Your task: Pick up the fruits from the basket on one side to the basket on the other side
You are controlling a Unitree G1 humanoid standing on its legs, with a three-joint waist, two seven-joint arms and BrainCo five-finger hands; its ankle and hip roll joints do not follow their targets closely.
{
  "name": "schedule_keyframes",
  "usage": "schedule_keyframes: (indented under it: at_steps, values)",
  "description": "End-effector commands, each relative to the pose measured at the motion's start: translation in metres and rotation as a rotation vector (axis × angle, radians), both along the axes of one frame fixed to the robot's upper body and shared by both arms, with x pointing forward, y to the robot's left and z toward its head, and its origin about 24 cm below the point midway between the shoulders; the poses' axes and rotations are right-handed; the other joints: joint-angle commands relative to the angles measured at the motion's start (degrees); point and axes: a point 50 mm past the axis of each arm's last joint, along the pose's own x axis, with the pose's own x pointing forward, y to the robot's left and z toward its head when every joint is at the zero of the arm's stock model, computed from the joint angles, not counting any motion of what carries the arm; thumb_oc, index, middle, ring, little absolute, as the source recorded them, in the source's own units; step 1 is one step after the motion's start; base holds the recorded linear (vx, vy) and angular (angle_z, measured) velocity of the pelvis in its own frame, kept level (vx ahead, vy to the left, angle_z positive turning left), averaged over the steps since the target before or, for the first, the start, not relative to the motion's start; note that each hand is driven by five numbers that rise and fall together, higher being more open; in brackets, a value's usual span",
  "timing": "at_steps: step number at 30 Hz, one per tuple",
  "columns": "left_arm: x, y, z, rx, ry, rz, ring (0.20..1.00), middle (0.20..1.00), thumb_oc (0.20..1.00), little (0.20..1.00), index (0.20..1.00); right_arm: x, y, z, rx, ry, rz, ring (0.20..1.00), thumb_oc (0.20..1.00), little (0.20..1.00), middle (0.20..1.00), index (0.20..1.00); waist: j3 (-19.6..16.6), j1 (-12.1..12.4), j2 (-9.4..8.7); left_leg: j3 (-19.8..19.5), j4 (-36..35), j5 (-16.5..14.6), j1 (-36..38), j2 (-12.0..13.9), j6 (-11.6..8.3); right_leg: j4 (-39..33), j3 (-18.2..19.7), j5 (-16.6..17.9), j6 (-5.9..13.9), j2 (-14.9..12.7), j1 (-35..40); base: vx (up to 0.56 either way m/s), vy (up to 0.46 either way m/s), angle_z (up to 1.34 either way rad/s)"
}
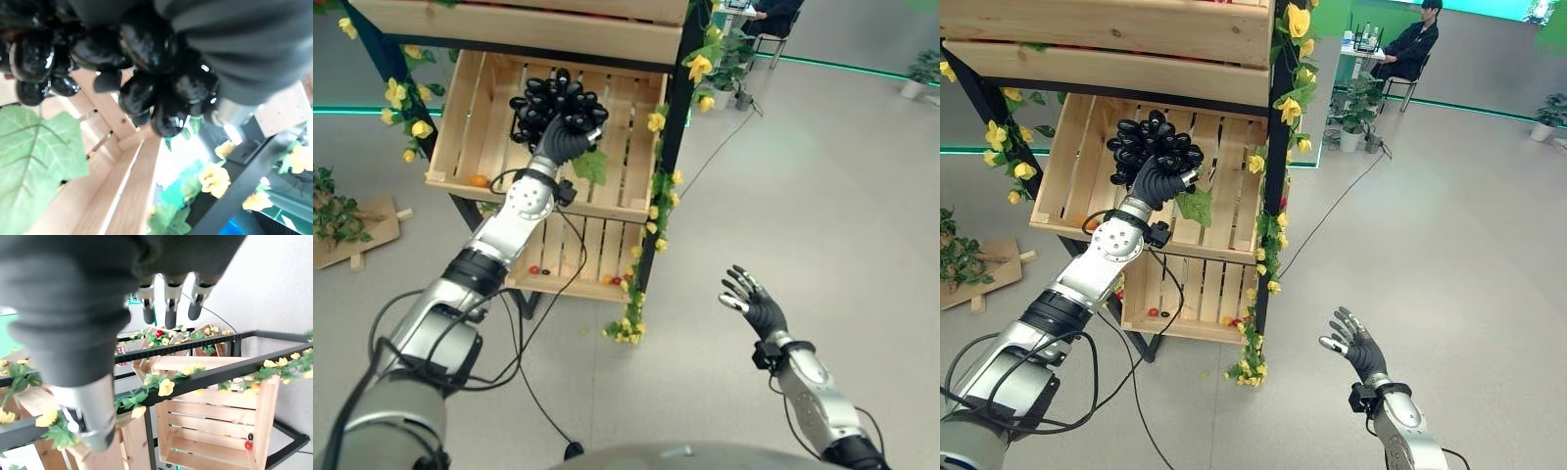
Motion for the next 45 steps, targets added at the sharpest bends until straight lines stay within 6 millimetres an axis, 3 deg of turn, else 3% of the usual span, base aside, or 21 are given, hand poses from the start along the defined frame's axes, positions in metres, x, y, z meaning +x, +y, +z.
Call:
schedule_keyframes:
  at_steps: [1,18,25,32,45]
  values:
    - [0.012,0.006,0.056,0.034,-0.176,0.079,1.000,1.000,1.000,1.000,1.000,0.009,-0.011,0.018,-0.057,-0.096,0.014,1.000,1.000,1.000,1.000,1.000,-1.72,1.73,1.68,0.61,3.02,-7.42,3.78,3.95,-2.49,2.11,0.61,0.92,4.30,-1.13,-1.80,0.00,0.002,-0.04]
    - [0.025,0.029,0.037,0.200,0.008,0.207,1.000,1.000,1.000,1.000,1.000,0.005,-0.018,0.015,-0.067,-0.075,-0.023,1.000,1.000,1.000,1.000,1.000,-1.33,2.21,1.61,0.13,3.09,-7.28,3.35,3.79,-2.26,1.68,0.01,1.04,4.17,-1.12,-1.70,0.00,0.000,0.00]
    - [0.031,0.044,0.033,0.383,0.117,0.289,1.000,1.000,1.000,1.000,1.000,0.002,-0.021,0.014,-0.058,-0.067,-0.025,1.000,1.000,1.000,1.000,1.000,-0.88,2.70,1.49,-0.36,3.42,-7.34,2.79,3.70,-2.22,1.81,-0.42,0.98,4.16,-1.09,-1.90,0.00,-0.001,0.01]
    - [0.033,0.052,0.034,0.695,0.160,0.361,1.000,1.000,1.000,1.000,1.000,0.000,-0.022,0.015,-0.053,-0.067,-0.011,1.000,1.000,1.000,1.000,1.000,-0.60,2.79,1.37,-0.45,3.61,-7.44,2.47,3.77,-2.22,1.74,-0.65,0.89,4.12,-1.11,-1.96,-0.01,-0.001,0.01]
    - [0.025,0.054,0.039,0.996,0.211,0.276,1.000,1.000,1.000,1.000,1.000,-0.001,-0.025,0.013,-0.061,-0.053,0.019,1.000,1.000,1.000,1.000,1.000,-0.32,2.86,1.74,-0.12,3.86,-7.72,2.33,3.47,-2.07,1.57,-0.36,0.96,4.40,-1.21,-1.97,0.00,0.000,0.00]
